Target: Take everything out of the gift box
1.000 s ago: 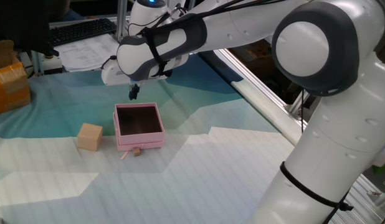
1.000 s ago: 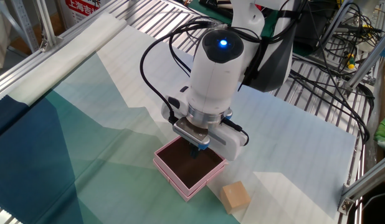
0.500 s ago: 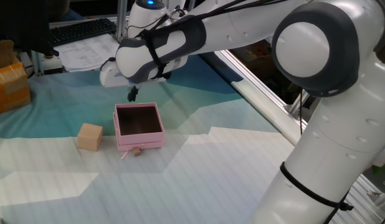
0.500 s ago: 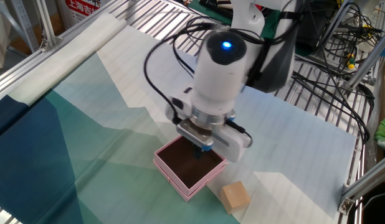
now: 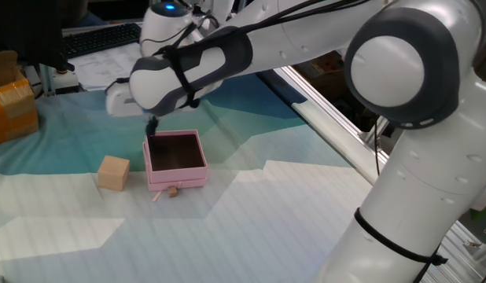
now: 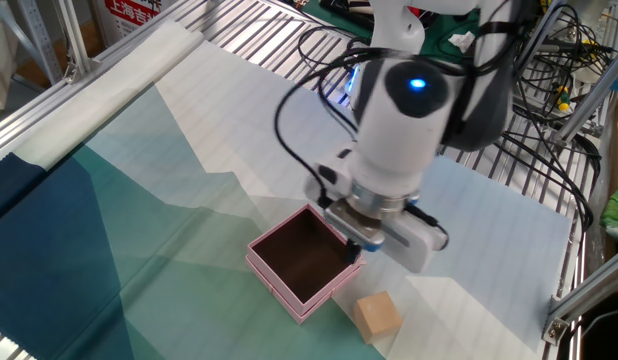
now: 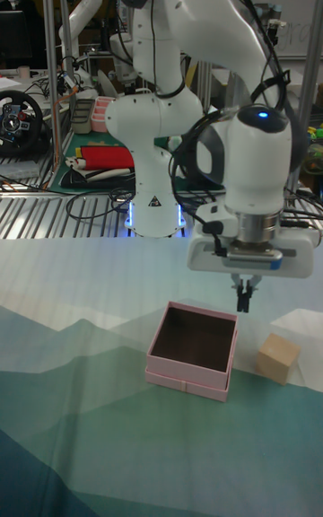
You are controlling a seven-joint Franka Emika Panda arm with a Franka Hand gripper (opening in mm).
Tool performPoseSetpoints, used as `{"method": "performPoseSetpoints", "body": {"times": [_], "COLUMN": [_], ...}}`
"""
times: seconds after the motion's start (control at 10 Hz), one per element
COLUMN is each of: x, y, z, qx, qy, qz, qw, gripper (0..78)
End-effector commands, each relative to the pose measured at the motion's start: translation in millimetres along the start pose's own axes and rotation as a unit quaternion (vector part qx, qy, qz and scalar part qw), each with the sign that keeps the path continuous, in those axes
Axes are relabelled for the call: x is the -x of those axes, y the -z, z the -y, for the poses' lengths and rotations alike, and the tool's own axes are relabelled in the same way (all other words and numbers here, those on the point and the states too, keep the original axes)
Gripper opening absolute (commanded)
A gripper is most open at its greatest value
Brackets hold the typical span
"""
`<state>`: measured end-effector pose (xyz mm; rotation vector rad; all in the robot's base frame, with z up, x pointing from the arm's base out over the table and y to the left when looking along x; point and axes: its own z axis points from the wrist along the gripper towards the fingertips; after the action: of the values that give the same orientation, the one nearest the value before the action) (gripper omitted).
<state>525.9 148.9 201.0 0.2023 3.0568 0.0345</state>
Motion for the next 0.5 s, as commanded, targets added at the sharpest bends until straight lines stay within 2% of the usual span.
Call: {"method": "performPoseSetpoints", "body": {"times": [0.1, 0.2, 0.5], "x": [-8.8, -8.4, -2.4], "y": [8.7, 9.1, 18.8], "z": [-11.2, -9.9, 9.0], "qx": [0.0, 0.0, 0.0], "qy": [-0.008, -0.007, 0.007], "qz": [-0.001, -0.001, -0.004], "qw": [1.0, 1.0, 1.0], "gripper": [1.2, 1.2, 1.2]}}
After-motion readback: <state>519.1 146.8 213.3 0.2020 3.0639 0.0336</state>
